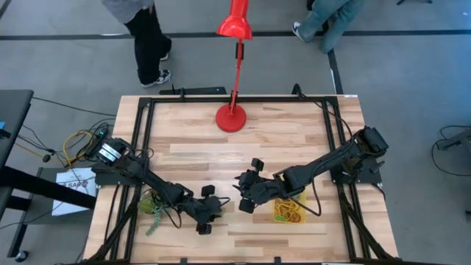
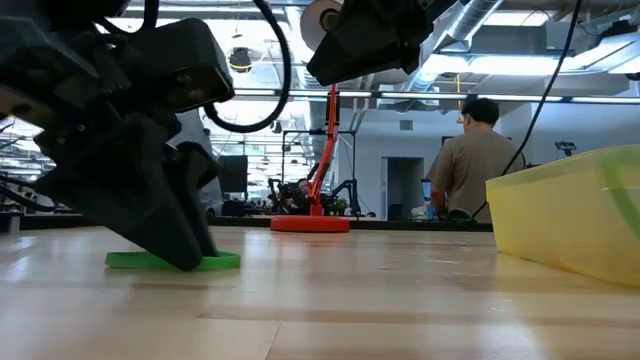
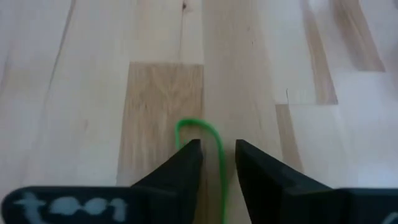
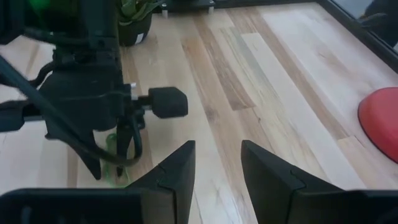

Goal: Pick and place rubber bands into bin
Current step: Put the green rubber band into the container

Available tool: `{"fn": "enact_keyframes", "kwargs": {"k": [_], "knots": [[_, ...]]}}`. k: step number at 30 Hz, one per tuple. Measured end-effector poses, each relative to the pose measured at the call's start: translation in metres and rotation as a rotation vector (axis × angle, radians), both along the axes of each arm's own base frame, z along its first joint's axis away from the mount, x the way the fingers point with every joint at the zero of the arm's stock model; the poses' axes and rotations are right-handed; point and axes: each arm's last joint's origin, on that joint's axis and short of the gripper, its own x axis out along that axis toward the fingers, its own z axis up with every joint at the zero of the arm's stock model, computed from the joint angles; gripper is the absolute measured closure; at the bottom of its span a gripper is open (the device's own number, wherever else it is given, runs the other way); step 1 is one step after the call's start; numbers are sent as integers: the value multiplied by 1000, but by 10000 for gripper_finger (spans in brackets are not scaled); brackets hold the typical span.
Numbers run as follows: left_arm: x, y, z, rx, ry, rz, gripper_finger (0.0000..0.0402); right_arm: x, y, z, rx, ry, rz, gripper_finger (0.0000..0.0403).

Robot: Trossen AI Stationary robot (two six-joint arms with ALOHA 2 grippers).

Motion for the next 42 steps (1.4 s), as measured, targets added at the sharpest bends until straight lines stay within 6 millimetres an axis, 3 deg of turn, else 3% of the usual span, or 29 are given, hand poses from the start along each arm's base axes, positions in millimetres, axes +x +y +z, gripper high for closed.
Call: {"fn": "enact_keyframes", "kwargs": {"k": [7,11,14,16,21,24,26,29,42], "knots": [[-3,-7,-4,96,-42,-14,372,0,0,0,-1,1,-1,278],[-1,-10,9,111,-74,-25,395,0,0,0,-1,1,-1,278],[-3,-8,27,152,-89,4,400,0,0,0,-1,1,0,278],[-2,-6,50,174,-155,38,401,0,0,0,0,2,0,278],[-12,7,90,331,-285,142,401,5,2,-13,-22,28,32,278],[-13,13,112,332,-368,158,401,18,0,-18,-28,-26,33,278],[-10,16,115,321,-385,145,401,18,-3,-28,-41,19,43,278],[-8,18,115,316,-374,106,401,31,-6,-26,19,-49,100,278],[-6,21,112,262,-334,35,401,37,0,-36,40,-17,285,278]]}}
